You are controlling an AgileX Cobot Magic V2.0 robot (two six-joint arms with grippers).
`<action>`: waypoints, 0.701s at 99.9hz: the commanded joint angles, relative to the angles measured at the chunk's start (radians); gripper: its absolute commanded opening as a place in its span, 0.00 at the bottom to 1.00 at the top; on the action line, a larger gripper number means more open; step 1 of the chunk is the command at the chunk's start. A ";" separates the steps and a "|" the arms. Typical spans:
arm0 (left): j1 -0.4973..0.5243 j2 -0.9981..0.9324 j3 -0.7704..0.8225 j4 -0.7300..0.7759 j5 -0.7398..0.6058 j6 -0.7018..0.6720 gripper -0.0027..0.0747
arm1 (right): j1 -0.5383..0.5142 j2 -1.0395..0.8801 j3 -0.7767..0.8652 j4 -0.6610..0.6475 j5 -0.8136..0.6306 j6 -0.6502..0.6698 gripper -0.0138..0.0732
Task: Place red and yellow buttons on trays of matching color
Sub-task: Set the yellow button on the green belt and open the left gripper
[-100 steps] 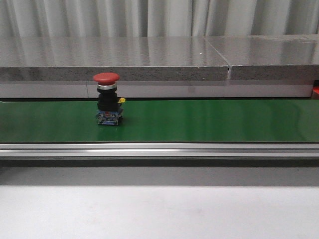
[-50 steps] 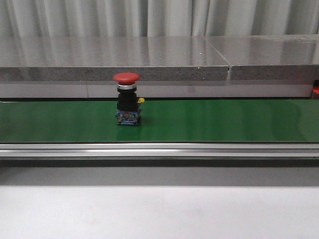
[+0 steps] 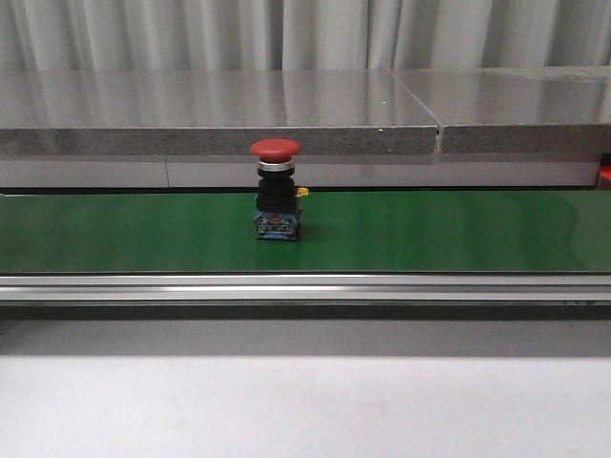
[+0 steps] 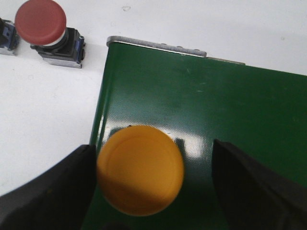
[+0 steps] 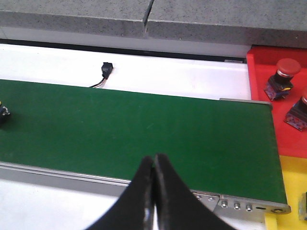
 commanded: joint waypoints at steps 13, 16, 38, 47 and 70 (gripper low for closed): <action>-0.007 -0.031 -0.030 -0.015 -0.051 0.003 0.69 | 0.000 0.001 -0.023 0.022 -0.058 -0.011 0.08; -0.007 -0.031 -0.032 -0.015 -0.054 0.003 0.69 | 0.000 0.001 -0.023 0.022 -0.058 -0.011 0.08; -0.010 -0.031 -0.071 -0.036 -0.059 0.003 0.70 | 0.000 0.001 -0.023 0.022 -0.058 -0.011 0.08; -0.020 -0.031 -0.097 -0.040 -0.050 0.003 0.70 | 0.000 0.001 -0.023 0.022 -0.058 -0.011 0.08; -0.084 -0.035 -0.180 -0.041 -0.043 0.003 0.69 | 0.000 0.001 -0.023 0.022 -0.058 -0.011 0.08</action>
